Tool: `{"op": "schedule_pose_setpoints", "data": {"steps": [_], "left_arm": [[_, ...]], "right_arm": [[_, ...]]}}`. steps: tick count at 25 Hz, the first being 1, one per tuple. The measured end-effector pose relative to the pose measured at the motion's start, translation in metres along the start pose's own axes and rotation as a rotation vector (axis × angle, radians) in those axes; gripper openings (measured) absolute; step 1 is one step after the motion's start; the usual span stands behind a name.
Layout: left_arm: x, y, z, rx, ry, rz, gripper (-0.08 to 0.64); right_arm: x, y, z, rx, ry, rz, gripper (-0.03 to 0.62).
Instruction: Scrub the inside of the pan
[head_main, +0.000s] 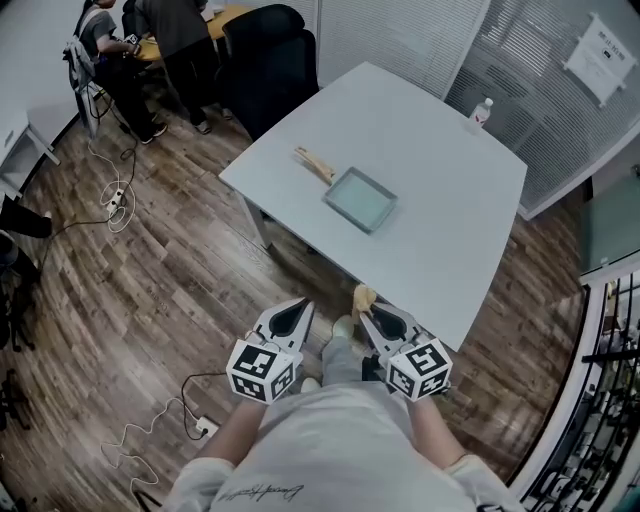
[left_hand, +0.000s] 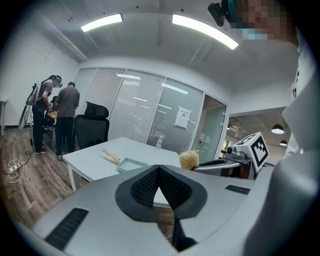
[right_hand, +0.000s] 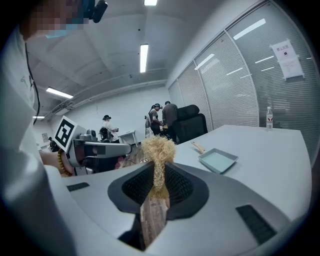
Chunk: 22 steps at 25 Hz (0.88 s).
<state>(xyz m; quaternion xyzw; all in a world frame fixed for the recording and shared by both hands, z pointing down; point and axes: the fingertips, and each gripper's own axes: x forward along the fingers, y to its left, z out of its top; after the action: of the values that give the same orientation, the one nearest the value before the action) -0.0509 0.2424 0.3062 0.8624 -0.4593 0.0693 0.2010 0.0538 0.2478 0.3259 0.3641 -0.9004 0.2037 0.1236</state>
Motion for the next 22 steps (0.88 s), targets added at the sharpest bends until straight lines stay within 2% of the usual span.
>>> {"op": "schedule_pose_setpoints", "data": {"steps": [12, 22], "left_arm": [[0.091, 0.045, 0.044, -0.004, 0.002, 0.046, 0.011], [0.137, 0.058, 0.064, -0.006, 0.0, 0.063, 0.011]], "right_arm": [[0.067, -0.085, 0.048, -0.002, 0.03, 0.07, 0.077], [0.091, -0.129, 0.068, -0.002, 0.04, 0.107, 0.077]]}}
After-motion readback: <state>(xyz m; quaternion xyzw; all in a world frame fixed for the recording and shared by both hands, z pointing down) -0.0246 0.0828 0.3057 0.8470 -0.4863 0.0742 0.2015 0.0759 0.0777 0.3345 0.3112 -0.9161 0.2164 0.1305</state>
